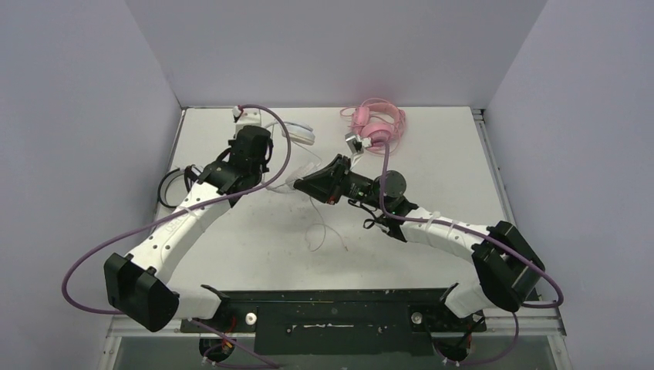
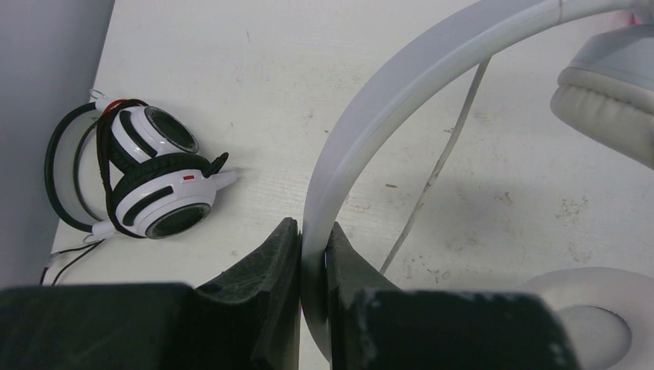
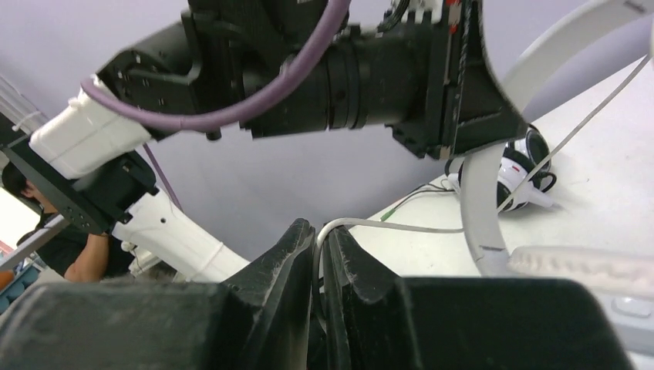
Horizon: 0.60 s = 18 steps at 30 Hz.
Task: Wrap the headphones
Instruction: Wrap the headphones cable around the headphones.
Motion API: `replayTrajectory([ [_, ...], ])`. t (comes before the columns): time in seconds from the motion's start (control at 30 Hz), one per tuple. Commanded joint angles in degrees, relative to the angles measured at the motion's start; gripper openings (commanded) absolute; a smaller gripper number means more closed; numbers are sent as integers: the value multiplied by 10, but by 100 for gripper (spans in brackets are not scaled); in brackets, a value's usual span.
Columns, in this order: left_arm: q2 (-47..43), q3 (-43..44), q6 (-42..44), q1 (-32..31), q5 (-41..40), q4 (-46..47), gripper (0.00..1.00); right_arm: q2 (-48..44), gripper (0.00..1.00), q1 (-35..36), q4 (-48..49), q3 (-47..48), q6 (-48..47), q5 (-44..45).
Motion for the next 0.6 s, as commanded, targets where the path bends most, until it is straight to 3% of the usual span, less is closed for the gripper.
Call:
replayTrajectory([
  [0.0,-21,-6,32,-9,-41,57,0,-11,12,-34,46,53,33,-23],
  [0.2,10,47,-13,3,-19,-11,0,-11,8,-37,-63,74,-5,-83],
  [0.57,84,192,-59,125,160,-74,0,-82,0,23,-129,-92,-62,-48],
])
